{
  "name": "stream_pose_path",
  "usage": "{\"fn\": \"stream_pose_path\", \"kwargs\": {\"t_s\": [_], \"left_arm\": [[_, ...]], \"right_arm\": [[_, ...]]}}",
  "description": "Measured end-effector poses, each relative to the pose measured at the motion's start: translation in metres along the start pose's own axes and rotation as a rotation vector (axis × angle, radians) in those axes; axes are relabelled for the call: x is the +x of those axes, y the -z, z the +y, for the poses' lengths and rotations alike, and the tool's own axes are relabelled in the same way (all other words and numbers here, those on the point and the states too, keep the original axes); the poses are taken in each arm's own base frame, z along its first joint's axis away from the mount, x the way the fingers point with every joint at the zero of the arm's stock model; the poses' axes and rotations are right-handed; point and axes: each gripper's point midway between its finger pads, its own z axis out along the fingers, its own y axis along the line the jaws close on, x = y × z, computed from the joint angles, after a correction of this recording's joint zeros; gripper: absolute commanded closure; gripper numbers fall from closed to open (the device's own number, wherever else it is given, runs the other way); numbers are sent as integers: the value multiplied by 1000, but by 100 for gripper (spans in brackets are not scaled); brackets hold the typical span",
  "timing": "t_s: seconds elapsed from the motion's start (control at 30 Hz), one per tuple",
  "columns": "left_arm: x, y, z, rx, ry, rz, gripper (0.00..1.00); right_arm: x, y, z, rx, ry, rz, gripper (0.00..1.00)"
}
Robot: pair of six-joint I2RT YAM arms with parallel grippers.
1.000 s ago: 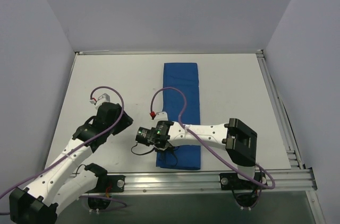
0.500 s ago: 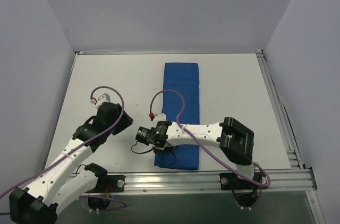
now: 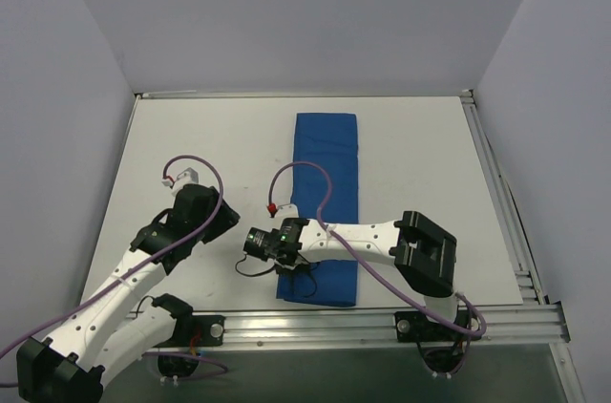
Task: Open and lay out the surgical kit
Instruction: Open the surgical kit at the center of the board.
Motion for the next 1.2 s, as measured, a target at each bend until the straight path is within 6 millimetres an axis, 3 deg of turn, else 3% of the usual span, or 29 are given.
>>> {"fn": "stream_pose_path", "kwargs": {"t_s": [0.17, 0.3, 0.67, 0.77, 0.9, 1.0, 1.2], "left_arm": [[0, 0, 0, 1, 0, 1, 40], [0, 0, -2, 11, -5, 3, 41], [13, 2, -22, 140, -67, 70, 44], [13, 4, -28, 175, -76, 77, 44], [14, 7, -38, 229, -82, 87, 45], [17, 7, -40, 246, -85, 96, 45], [17, 10, -41, 260, -92, 93, 45]], "right_arm": [[0, 0, -9, 40, -21, -4, 100], [-5, 5, -38, 125, -70, -18, 100], [-37, 57, -205, 283, -477, -134, 100], [-34, 64, -249, 329, -606, -146, 100], [-27, 67, -289, 383, -736, -132, 100], [-20, 68, -305, 430, -788, -111, 100], [-9, 62, -312, 499, -776, -43, 100]]}}
